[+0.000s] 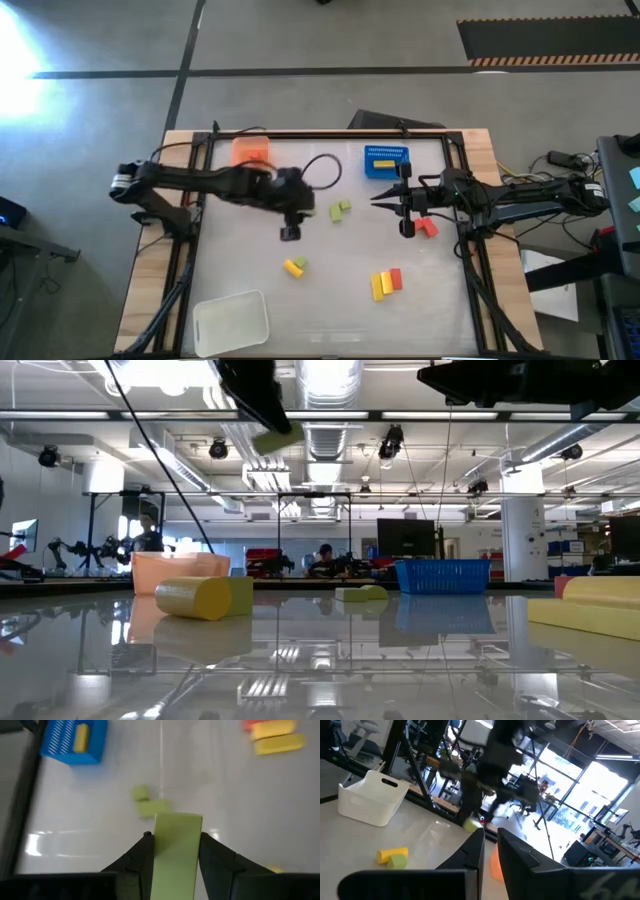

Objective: Sort & place blocks by color
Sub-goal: Put the green wooden block into the white bin

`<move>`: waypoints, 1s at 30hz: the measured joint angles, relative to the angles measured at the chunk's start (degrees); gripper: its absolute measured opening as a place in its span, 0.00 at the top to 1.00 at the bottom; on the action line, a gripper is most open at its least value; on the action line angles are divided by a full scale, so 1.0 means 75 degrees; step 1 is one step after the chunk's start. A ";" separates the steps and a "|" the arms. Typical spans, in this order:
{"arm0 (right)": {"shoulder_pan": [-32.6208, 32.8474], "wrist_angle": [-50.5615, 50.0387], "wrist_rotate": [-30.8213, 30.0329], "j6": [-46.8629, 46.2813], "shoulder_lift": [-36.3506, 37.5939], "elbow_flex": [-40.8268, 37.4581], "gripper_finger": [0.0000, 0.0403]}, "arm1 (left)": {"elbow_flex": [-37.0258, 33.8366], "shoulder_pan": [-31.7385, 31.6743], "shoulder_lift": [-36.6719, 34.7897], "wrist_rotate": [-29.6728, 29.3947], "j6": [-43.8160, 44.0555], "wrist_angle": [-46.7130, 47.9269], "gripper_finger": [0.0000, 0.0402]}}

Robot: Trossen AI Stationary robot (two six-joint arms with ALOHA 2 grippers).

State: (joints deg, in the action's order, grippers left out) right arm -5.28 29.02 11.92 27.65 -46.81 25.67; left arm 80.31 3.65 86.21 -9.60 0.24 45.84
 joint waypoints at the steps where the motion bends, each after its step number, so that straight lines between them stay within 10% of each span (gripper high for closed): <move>1: 0.0000 0.0013 0.0000 0.0001 0.0000 0.0000 0.89 | 0.0002 0.0196 -0.0087 -0.0058 0.0336 0.0092 0.74; 30: 0.0000 0.0007 -0.0001 -0.0137 0.0003 0.0009 0.89 | -0.0509 0.5745 -0.0242 -0.0101 1.0155 0.2103 0.74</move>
State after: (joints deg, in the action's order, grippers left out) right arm -5.28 29.07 11.91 26.62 -46.78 25.74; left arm 76.49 46.73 84.40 -10.35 76.40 61.61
